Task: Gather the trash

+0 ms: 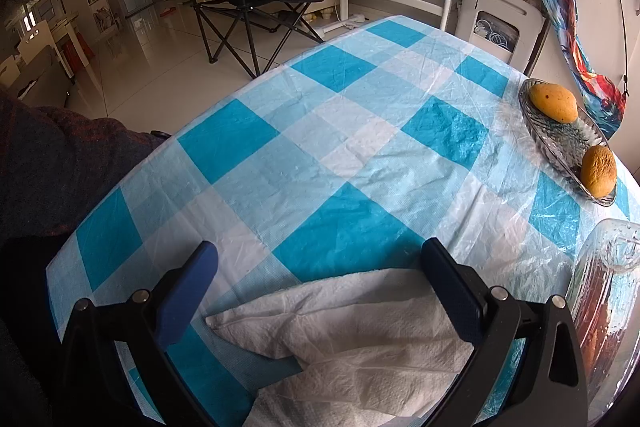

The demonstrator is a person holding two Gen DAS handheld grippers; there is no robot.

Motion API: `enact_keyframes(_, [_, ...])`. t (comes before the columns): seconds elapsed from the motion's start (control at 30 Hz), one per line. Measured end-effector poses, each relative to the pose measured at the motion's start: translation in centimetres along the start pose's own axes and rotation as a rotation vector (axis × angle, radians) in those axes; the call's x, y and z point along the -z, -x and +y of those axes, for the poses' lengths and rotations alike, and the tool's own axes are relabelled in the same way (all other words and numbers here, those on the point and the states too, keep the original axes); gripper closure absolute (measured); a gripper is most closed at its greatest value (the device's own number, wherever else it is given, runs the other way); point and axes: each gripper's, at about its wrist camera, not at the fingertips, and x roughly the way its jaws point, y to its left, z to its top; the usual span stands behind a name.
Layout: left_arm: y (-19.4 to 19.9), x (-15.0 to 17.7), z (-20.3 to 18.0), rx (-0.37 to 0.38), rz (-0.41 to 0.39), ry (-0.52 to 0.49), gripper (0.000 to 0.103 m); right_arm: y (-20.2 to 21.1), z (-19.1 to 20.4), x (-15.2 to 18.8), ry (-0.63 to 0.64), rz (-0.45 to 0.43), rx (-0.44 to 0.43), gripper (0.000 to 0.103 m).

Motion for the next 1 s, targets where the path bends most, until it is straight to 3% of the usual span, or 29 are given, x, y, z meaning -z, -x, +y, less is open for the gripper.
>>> enact_keyframes(0.2, [0.2, 0.3, -0.1, 0.013, 0.002, -0.016, 0.007, 0.0, 0.0, 0.0, 0.000, 0.000, 0.000, 0.006])
enact_keyframes(0.4, [0.9, 0.8, 1.3, 0.055, -0.013, 0.049, 0.007, 0.0, 0.1, 0.0, 0.000, 0.000, 0.000, 0.006])
enact_keyframes(0.7, [0.8, 0.4, -0.9, 0.035, -0.024, -0.062, 0.007, -0.1, 0.0, 0.0, 0.000, 0.000, 0.000, 0.006])
enact_keyframes(0.87, [0.5, 0.3, -1.4, 0.015, -0.010, -0.079, 0.007, -0.1, 0.1, 0.0, 0.000, 0.000, 0.000, 0.006])
enact_keyframes(1.0, [0.1, 0.0, -0.5, 0.065, 0.000, -0.039, 0.007, 0.0, 0.1, 0.0, 0.000, 0.000, 0.001, 0.006])
